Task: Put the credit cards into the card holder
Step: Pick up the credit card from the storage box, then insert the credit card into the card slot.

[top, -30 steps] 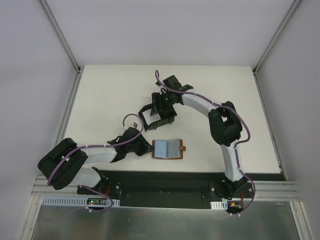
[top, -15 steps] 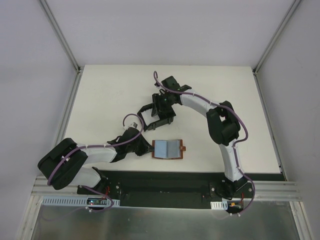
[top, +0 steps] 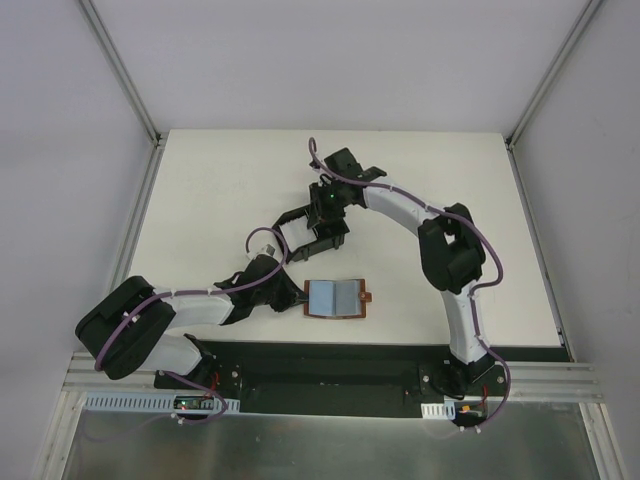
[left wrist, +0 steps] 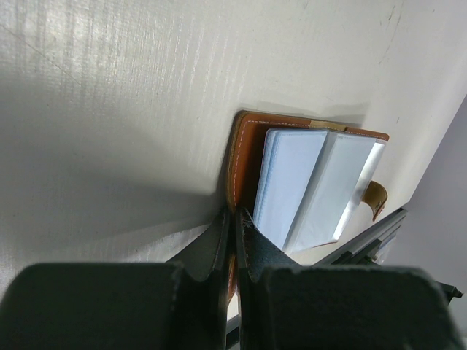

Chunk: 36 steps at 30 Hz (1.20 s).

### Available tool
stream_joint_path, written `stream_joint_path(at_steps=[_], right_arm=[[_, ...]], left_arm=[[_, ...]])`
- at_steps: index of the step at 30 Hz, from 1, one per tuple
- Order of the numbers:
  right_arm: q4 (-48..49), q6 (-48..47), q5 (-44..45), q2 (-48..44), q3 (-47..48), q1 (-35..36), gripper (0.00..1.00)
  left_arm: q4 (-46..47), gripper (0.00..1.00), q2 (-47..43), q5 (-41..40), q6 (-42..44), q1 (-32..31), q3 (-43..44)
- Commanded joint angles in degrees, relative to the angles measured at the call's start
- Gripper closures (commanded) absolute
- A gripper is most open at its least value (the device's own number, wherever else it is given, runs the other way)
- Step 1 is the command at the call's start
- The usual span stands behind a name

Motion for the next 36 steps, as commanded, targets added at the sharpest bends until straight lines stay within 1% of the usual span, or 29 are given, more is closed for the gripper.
stream_joint_path(at_steps=[1, 5, 9, 14, 18, 23, 26, 29, 32, 33, 36], right_arm=[[-0.26, -0.21, -0.02, -4.78, 1.40, 0.45, 0.80], [-0.70, -1.00, 1.99, -5.66, 1.40, 0.18, 0.92], [-1.14, -2.49, 5.24, -7.68, 1.57, -0.17, 1.00], [-2.19, -3.72, 8.32, -10.93, 1.40, -0.70, 1.00], [-1.14, -3.73, 9.21, -16.02, -2.11, -1.13, 1.00], [5.00, -0.39, 7.63, -26.73, -12.99, -1.58, 1.00], [10.44, 3.73, 5.35, -34.20, -22.56, -1.66, 1.00], [17.21, 10.32, 4.81, -42.55, -34.33, -1.58, 1.00], [28.61, 19.45, 2.88, -49.15, -48.04, -0.96, 1.00], [31.09, 22.00, 3.14, -50.65, -53.30, -0.26, 1.00], [36.12, 26.67, 5.42, -53.99, -61.86, 2.37, 1.00]], left_arm=[[-10.49, 1.00, 1.74, -3.19, 2.56, 0.14, -2.42], [-10.41, 1.00, 1.30, -3.19, 2.56, 0.14, -2.59], [-10.41, 1.00, 0.95, -3.19, 2.64, 0.14, -2.77], [-10.41, 1.00, 0.51, -3.02, 3.08, 0.14, -3.12], [-10.32, 1.00, -0.02, -3.11, 3.00, 0.14, -3.64], [-10.32, 1.00, -0.90, -2.84, 3.17, 0.14, -4.00], [-10.32, 1.00, -0.99, -2.58, 3.26, 0.14, -3.82], [-10.32, 1.00, -1.07, -1.96, 3.17, 0.14, -3.73], [-10.32, 1.00, -1.07, -1.79, 2.47, 0.06, -4.17], [-10.14, 1.00, -1.07, -1.70, 2.29, 0.05, -4.26], [-9.79, 1.00, -1.51, -1.17, 1.77, 0.05, -4.79]])
